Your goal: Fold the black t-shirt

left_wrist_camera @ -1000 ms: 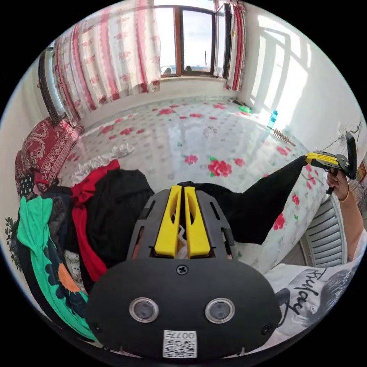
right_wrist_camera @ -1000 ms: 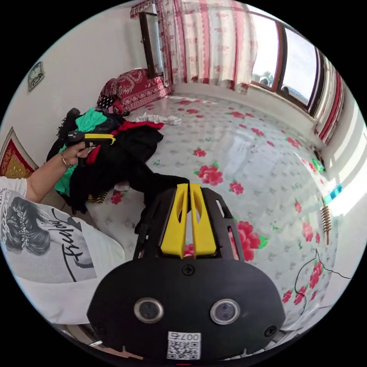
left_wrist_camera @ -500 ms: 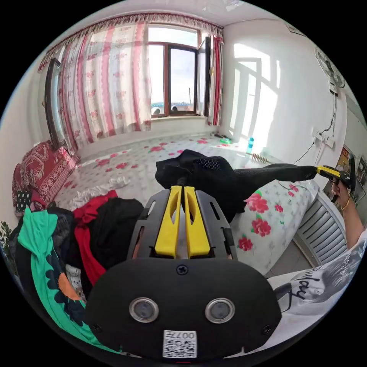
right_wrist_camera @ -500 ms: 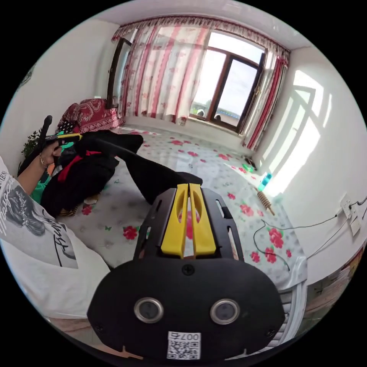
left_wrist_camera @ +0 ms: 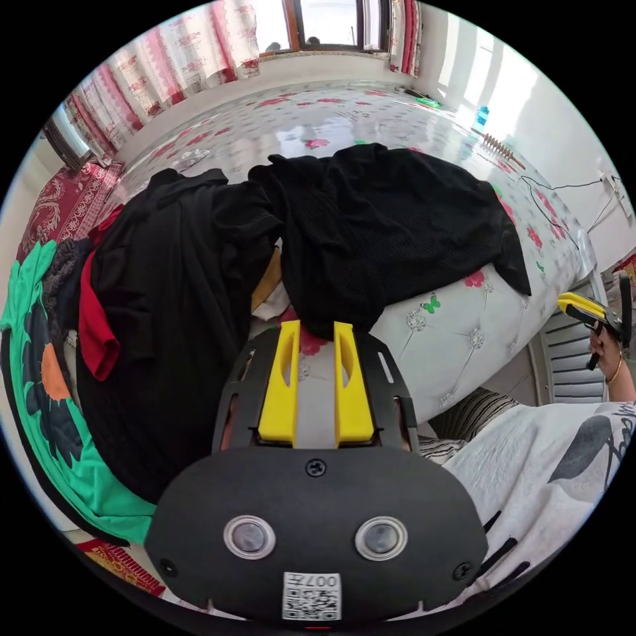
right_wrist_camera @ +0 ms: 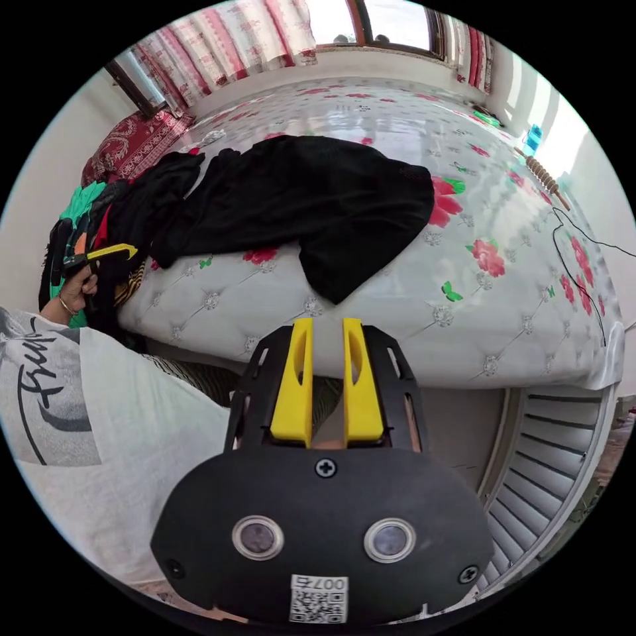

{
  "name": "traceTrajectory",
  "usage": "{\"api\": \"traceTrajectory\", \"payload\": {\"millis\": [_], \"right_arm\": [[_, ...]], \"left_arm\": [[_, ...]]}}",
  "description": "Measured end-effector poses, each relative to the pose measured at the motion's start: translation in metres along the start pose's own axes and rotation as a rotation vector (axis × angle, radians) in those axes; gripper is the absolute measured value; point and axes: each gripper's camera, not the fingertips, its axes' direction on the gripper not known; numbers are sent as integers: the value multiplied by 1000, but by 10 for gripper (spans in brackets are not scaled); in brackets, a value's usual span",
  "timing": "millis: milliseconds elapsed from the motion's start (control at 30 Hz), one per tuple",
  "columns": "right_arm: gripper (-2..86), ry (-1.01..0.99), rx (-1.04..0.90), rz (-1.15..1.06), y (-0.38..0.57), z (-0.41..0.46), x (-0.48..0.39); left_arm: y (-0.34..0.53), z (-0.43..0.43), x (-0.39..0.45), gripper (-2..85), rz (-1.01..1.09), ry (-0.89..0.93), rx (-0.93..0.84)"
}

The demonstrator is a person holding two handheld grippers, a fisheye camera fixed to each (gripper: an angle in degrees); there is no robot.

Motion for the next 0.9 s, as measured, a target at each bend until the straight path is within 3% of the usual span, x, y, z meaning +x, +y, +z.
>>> {"api": "traceTrajectory", "payload": {"millis": [133,267,300,433,500,600,700,800,900], "right_arm": [[78,-22,-47,-114,-55,50,9],[76,-44,-181,-214,-83,105,10],[70,-14,-192,-247,-85,114,10],[24,111,-243,-442,-92,124,31],[17,270,-254,-463,-106,128,66],[17,440,-294,-289,-146,127,160],[31,441,-249,-45,-173,89,235],[56,377,-72,46,-167,41,251],[75,142,10,12,-132,24,219]], "left_arm": [[-27,51,31,73,-55,-115,-92],[-38,113,65,6,-147,-268,-298],[-34,117,79,-2,-143,-298,-281],[-18,116,138,-8,12,-225,-242],[-2,105,205,-9,243,-16,-221],[14,96,285,-9,401,179,-208],[6,89,306,-9,370,186,-159],[-13,79,260,-7,206,221,-113],[-27,69,195,1,58,138,-22]]}}
